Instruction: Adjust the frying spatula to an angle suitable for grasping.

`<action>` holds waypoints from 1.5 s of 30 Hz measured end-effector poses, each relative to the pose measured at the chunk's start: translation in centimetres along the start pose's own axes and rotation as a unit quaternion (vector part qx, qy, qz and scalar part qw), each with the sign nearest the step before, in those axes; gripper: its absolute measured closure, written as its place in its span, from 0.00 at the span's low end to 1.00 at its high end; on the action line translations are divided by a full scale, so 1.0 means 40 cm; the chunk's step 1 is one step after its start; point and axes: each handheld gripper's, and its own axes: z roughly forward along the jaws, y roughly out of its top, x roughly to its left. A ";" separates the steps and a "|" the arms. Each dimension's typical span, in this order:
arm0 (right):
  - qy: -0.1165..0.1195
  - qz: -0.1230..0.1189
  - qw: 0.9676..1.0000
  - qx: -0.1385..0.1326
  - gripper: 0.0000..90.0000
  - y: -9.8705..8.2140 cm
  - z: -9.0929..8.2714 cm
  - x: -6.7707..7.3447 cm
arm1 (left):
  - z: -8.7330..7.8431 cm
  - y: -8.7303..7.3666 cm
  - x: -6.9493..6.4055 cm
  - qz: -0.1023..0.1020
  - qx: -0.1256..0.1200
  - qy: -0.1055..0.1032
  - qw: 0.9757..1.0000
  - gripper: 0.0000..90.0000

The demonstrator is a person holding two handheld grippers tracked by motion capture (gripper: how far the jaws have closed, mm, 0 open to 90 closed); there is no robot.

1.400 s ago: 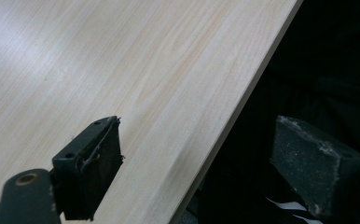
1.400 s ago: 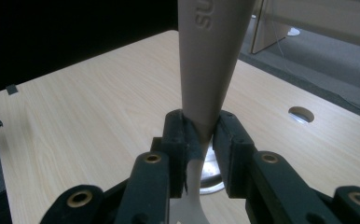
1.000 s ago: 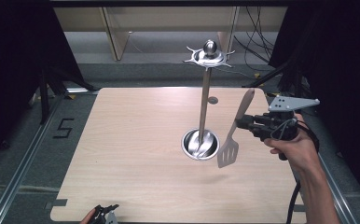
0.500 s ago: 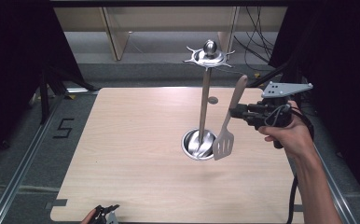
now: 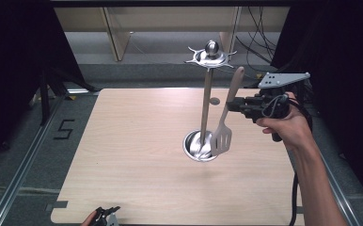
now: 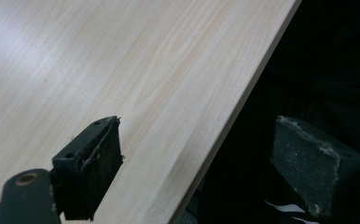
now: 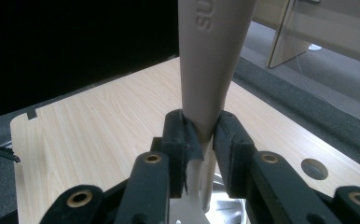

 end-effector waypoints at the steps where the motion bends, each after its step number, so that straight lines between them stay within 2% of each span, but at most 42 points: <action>1: 0.004 0.002 1.000 0.001 0.84 0.001 0.001 -0.001 | 0.002 -0.001 0.000 -0.002 0.000 -0.006 1.000 0.17; 3: 0.002 0.000 1.000 0.000 0.84 0.002 0.003 -0.003 | 0.003 -0.001 0.000 -0.002 0.001 -0.009 1.000 0.17; 4: -0.001 0.001 1.000 -0.008 0.84 0.002 0.007 -0.004 | 0.002 -0.001 0.000 -0.001 0.000 0.001 1.000 0.17; 6: 0.005 -0.003 1.000 0.003 0.84 0.005 0.010 -0.011 | 0.001 0.000 -0.001 -0.001 0.000 -0.001 1.000 0.17; 7: 0.006 0.007 1.000 -0.003 0.84 0.006 0.015 -0.012 | 0.002 -0.001 0.000 -0.004 0.000 -0.011 1.000 0.17; 8: 0.005 0.004 1.000 -0.004 0.84 0.007 0.015 -0.016 | 0.002 -0.001 0.000 -0.004 0.001 -0.007 1.000 0.17; 9: 0.012 0.016 1.000 0.004 0.84 0.009 0.013 -0.014 | 0.002 -0.001 0.001 -0.003 0.001 -0.010 1.000 0.17; 11: 0.010 0.013 1.000 -0.002 0.84 0.010 0.016 -0.015 | 0.003 -0.001 0.000 -0.003 0.000 -0.010 1.000 0.17; 12: 0.009 -0.001 1.000 -0.001 0.84 0.015 0.016 -0.019 | 0.005 -0.001 -0.001 -0.002 0.000 -0.005 1.000 0.17; 13: 0.012 0.007 1.000 0.004 0.84 0.017 0.017 -0.017 | 0.004 -0.001 -0.001 0.000 0.002 0.007 1.000 0.17; 15: 0.013 0.013 1.000 0.002 0.84 0.020 0.023 -0.015 | 0.003 -0.001 -0.001 0.000 0.001 0.007 1.000 0.17; 17: 0.010 0.005 1.000 0.002 0.84 0.022 0.028 -0.017 | 0.002 0.000 -0.001 0.000 0.000 0.004 1.000 0.17; 18: 0.013 0.012 1.000 0.003 0.84 0.022 0.030 -0.015 | 0.005 -0.001 -0.001 -0.003 -0.001 -0.005 1.000 0.17; 19: 0.011 0.004 1.000 0.002 0.84 0.023 0.032 -0.019 | 0.005 -0.001 -0.001 -0.002 0.000 -0.005 1.000 0.17; 20: 0.020 0.008 1.000 0.013 0.84 0.023 0.031 -0.019 | 0.004 -0.001 -0.001 0.000 0.002 0.008 1.000 0.17; 24: 0.030 0.007 0.999 0.013 0.84 0.024 0.035 -0.021 | 0.003 0.000 -0.002 0.001 0.001 0.007 1.000 0.17; 25: 0.024 0.002 1.000 0.011 0.84 0.024 0.036 -0.022 | 0.005 -0.001 -0.002 -0.001 0.001 0.005 1.000 0.17; 26: 0.028 0.012 0.999 0.017 0.84 0.023 0.038 -0.020 | 0.006 -0.001 -0.002 -0.001 0.000 -0.003 1.000 0.17; 28: 0.028 0.009 0.999 0.019 0.84 0.024 0.043 -0.024 | 0.004 0.000 -0.003 0.001 0.000 0.004 1.000 0.17; 29: 0.027 0.014 0.999 0.016 0.84 0.024 0.045 -0.023 | 0.004 0.000 -0.003 0.000 0.000 0.003 1.000 0.17; 30: 0.031 0.011 0.999 0.024 0.84 0.027 0.044 -0.026 | 0.005 -0.001 -0.003 -0.002 0.000 0.003 1.000 0.17; 31: 0.031 0.002 0.999 0.020 0.84 0.027 0.047 -0.031 | 0.005 0.000 -0.002 0.000 0.001 0.001 1.000 0.17; 34: 0.034 0.007 0.999 0.024 0.84 0.029 0.050 -0.029 | 0.005 0.000 -0.004 0.003 0.001 0.010 1.000 0.17; 35: 0.034 -0.003 0.999 0.022 0.84 0.032 0.051 -0.033 | 0.004 0.000 -0.003 0.001 0.001 0.003 1.000 0.17; 36: 0.029 0.010 0.999 0.016 0.84 0.031 0.054 -0.029 | 0.006 -0.001 -0.003 0.002 0.002 0.007 1.000 0.17; 37: 0.029 0.010 0.999 0.016 0.84 0.031 0.054 -0.029 | 0.006 -0.001 -0.003 0.002 0.002 0.007 1.000 0.17; 38: 0.039 0.009 0.999 0.031 0.84 0.034 0.052 -0.036 | 0.006 0.000 -0.003 0.002 0.002 0.006 1.000 0.17; 40: 0.038 0.004 0.999 0.035 0.84 0.039 0.053 -0.039 | 0.007 0.000 -0.004 0.001 0.000 0.010 1.000 0.17; 45: 0.047 0.004 0.998 0.031 0.84 0.041 0.059 -0.040 | 0.006 0.000 -0.002 0.000 0.000 0.000 1.000 0.17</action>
